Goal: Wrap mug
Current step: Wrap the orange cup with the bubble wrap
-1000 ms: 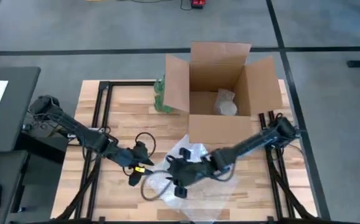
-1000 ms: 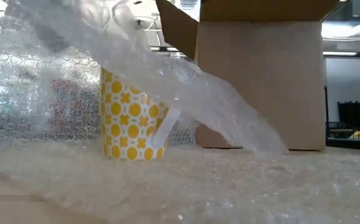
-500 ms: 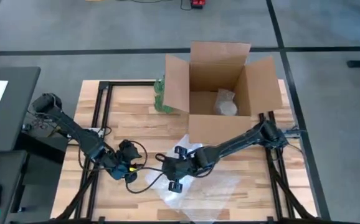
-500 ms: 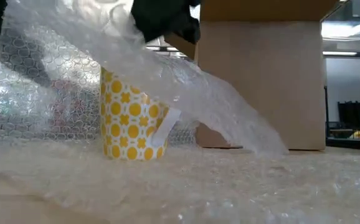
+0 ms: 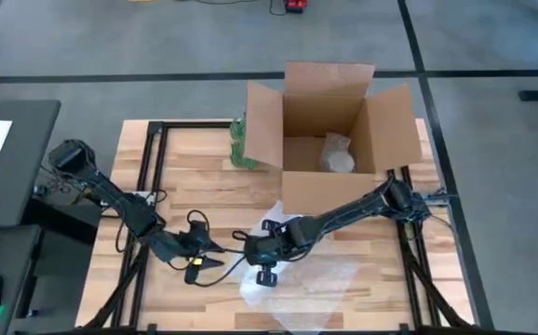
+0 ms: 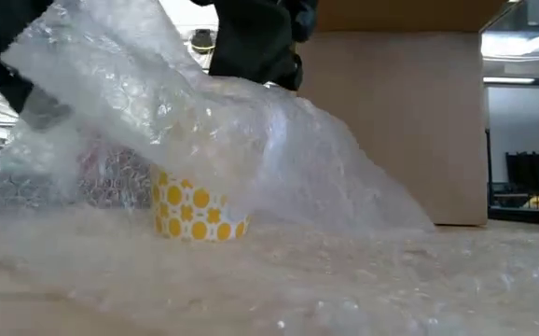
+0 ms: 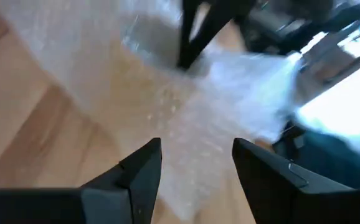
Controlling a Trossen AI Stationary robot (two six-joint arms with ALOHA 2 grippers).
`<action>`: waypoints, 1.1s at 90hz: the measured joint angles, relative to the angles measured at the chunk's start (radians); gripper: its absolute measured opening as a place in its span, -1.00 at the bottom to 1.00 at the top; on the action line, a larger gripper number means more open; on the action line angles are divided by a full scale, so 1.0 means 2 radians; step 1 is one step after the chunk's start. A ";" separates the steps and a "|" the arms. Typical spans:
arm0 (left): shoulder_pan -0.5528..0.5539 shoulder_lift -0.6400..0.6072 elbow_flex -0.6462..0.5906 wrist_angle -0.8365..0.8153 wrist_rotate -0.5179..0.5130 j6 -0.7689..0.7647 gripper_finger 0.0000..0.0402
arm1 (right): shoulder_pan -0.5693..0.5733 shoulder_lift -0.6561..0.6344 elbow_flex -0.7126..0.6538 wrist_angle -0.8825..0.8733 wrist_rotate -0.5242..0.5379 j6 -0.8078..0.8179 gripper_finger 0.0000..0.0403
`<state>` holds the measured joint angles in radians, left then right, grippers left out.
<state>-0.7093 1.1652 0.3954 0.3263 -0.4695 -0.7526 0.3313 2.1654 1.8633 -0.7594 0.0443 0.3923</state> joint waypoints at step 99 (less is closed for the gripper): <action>0.063 0.157 0.014 0.180 0.060 0.178 -0.10 | -0.038 0.000 0.000 0.003 -0.020 -0.032 -1.00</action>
<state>-0.5842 1.4791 0.4229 0.6855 -0.3499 -0.3968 0.2558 2.1654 1.8633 -0.7525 0.0039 0.3282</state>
